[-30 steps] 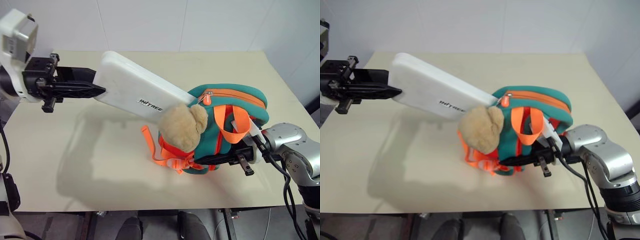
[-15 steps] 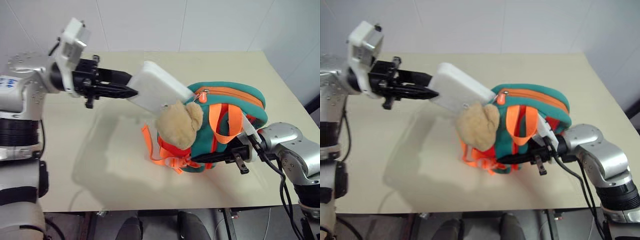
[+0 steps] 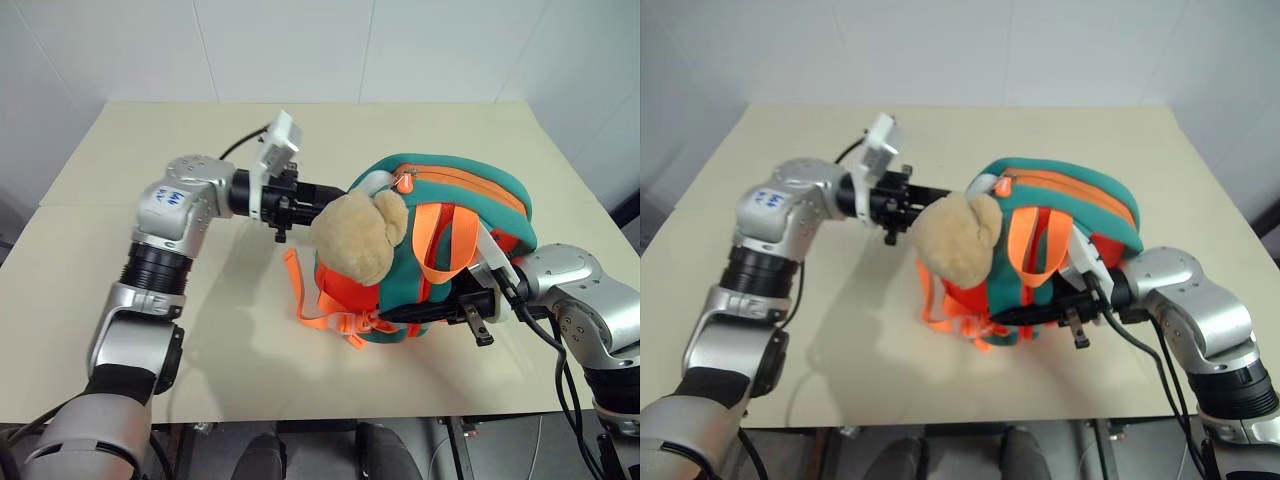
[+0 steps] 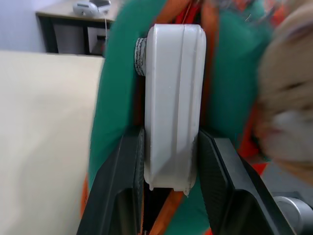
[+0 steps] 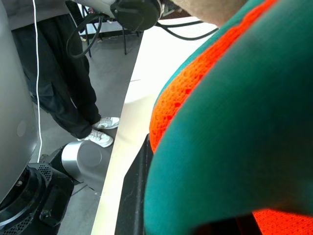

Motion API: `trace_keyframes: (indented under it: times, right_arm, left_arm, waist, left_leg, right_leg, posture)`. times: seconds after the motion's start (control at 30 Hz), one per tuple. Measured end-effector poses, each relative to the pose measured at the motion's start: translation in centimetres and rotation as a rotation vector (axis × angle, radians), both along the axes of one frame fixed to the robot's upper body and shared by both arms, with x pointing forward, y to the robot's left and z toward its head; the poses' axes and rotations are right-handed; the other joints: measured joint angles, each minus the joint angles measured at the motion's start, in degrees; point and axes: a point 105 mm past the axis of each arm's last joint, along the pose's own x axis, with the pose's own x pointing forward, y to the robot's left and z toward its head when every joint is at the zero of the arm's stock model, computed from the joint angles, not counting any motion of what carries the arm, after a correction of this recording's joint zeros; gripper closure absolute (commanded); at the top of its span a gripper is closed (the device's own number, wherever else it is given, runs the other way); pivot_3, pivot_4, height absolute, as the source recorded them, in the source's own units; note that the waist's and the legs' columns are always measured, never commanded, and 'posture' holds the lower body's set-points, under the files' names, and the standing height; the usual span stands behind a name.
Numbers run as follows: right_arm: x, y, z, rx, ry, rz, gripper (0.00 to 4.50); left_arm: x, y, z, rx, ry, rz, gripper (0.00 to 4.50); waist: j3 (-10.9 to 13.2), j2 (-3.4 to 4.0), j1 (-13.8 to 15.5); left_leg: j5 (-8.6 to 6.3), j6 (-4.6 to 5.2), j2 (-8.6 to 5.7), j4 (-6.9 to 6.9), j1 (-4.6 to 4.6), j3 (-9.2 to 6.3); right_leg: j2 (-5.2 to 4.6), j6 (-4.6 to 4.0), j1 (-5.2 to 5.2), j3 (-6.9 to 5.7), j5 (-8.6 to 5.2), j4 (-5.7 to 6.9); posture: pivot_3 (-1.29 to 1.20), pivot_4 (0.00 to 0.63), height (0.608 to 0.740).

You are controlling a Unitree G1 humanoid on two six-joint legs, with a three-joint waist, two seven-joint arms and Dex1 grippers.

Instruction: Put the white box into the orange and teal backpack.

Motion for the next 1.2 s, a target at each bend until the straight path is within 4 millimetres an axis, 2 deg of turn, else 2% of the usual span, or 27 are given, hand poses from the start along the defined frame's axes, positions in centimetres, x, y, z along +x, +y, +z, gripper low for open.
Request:
trace_keyframes:
  times: [0.13,0.33,0.4,0.5,0.7,1.03,1.2]
  right_arm:
    - [0.0,0.0,0.0,-0.002,-0.002,-0.004,3.94]
    - [0.1,0.0,0.0,-0.003,-0.004,-0.012,3.94]
    - [0.1,0.0,0.0,-0.002,-0.004,-0.014,3.94]
    - [0.1,0.1,-0.1,-0.002,-0.003,-0.012,3.94]
    - [0.2,0.1,-0.2,-0.008,-0.006,-0.015,3.94]
    - [0.3,0.2,-0.3,-0.012,-0.019,-0.02,3.94]
    - [0.4,0.2,-0.3,-0.012,-0.025,-0.02,3.94]
  left_arm:
    - [0.2,-2.1,-2.1,0.061,0.018,-0.009,3.29]
    - [0.3,-2.6,-2.4,0.075,0.015,-0.007,3.29]
    - [0.4,-2.6,-2.5,0.082,0.015,-0.004,2.58]
    - [0.2,-2.5,-2.7,0.108,0.026,-0.011,1.77]
    - [-0.1,-1.7,-1.8,0.137,-0.005,0.001,0.05]
    - [-0.1,2.6,1.0,0.169,-0.088,0.08,0.02]
    - [-0.9,5.0,2.6,0.184,-0.123,0.096,0.02]
  waist:
    - [0.0,0.0,0.85]
    - [0.0,0.0,0.86]
    - [0.0,0.0,0.85]
    - [0.0,0.0,0.83]
    - [0.0,0.0,0.58]
    - [0.0,0.0,0.68]
    - [0.0,0.01,0.48]
  left_leg:
    - [0.0,-0.01,0.0,0.0,-0.02,0.0]
    - [0.01,-0.02,-0.01,0.0,-0.02,0.01]
    - [0.01,-0.01,-0.01,0.0,-0.02,0.01]
    - [0.0,-0.01,-0.01,0.02,-0.02,0.0]
    - [0.01,-0.02,0.0,-0.04,-0.01,0.0]
    - [0.0,-0.01,0.0,-0.02,-0.01,0.0]
    - [0.0,-0.01,0.01,-0.06,-0.01,0.0]
  right_leg:
    - [0.0,0.01,0.0,-0.01,0.0,-0.03]
    - [0.0,0.01,0.0,0.0,0.01,-0.06]
    - [0.0,0.02,0.01,0.0,0.01,-0.04]
    - [0.0,0.02,0.01,0.0,0.01,-0.05]
    - [0.02,0.02,-0.02,0.0,0.01,-0.06]
    - [0.01,0.03,-0.01,0.0,0.01,-0.05]
    - [0.02,0.02,-0.03,0.0,0.01,-0.05]
  posture:
    - [0.0,0.15,0.74]
    - [0.0,0.15,0.74]
    - [0.0,0.15,0.74]
    - [0.0,0.15,0.74]
    - [0.0,0.15,0.74]
    - [0.0,0.15,0.74]
    - [0.0,0.15,0.74]
